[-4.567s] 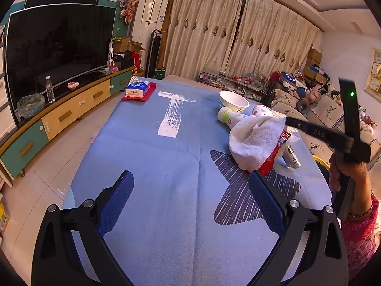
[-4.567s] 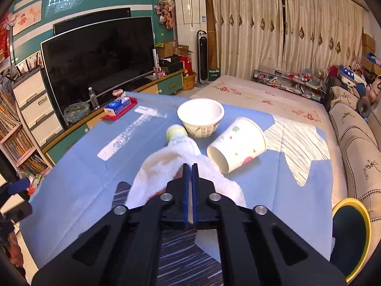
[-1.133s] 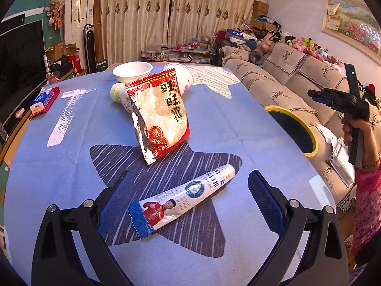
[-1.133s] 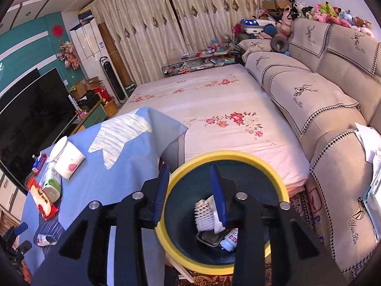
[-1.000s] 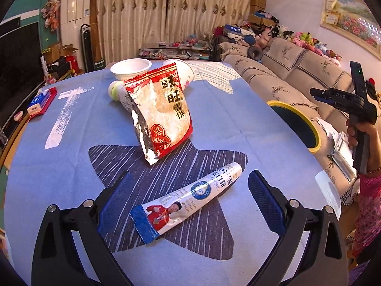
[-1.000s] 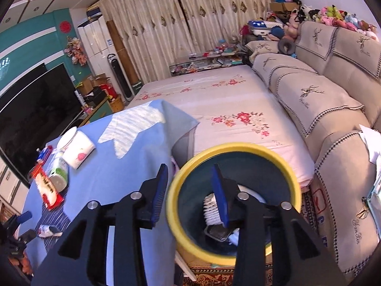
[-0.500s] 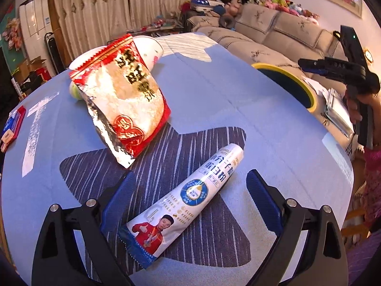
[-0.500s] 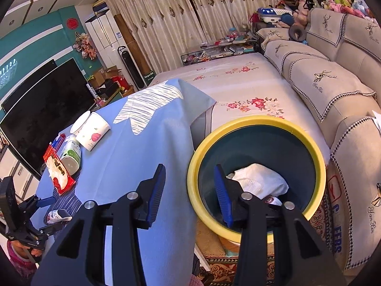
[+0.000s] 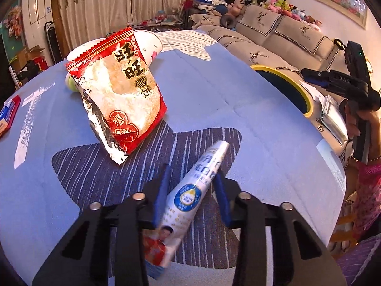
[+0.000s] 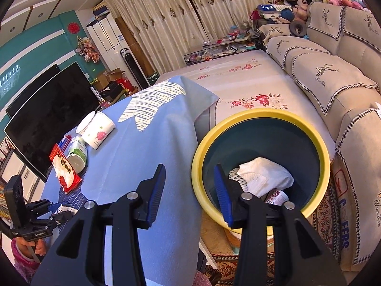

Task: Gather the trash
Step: 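Carry the toothpaste tube over the bin and open the left tool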

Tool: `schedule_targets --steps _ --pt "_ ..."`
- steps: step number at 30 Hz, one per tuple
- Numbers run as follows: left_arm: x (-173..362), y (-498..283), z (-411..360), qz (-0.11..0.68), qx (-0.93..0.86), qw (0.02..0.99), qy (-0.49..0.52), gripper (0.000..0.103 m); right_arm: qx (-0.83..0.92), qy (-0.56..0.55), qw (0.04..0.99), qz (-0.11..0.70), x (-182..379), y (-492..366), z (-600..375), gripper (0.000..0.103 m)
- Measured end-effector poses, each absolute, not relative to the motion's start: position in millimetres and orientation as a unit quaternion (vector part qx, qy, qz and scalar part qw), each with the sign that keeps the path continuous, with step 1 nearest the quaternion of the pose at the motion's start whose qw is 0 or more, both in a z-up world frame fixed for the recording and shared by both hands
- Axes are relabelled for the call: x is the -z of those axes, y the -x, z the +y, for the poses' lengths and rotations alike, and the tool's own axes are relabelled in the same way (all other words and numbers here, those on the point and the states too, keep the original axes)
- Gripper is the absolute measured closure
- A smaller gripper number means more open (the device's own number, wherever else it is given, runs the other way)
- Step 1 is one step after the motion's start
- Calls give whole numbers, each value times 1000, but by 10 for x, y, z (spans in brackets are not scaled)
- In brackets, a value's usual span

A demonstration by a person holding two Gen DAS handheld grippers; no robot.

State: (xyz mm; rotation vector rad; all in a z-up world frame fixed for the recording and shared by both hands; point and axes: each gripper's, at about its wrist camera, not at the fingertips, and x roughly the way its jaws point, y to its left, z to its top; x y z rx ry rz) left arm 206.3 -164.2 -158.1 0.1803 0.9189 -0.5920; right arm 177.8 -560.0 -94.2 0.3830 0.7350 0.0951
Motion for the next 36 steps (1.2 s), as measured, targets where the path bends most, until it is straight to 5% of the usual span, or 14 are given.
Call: schedule_targets --steps 2,16,36 --pt "1562 -2036 -1654 438 286 848 -83 84 -46 -191 913 357 949 -1745 -5617 63" --pt "1123 -2133 -2179 414 324 847 -84 84 -16 -216 917 335 1007 -1287 -5861 63" --pt "739 -2871 -4737 393 440 800 -106 84 87 -270 904 320 1326 -512 -6755 63"
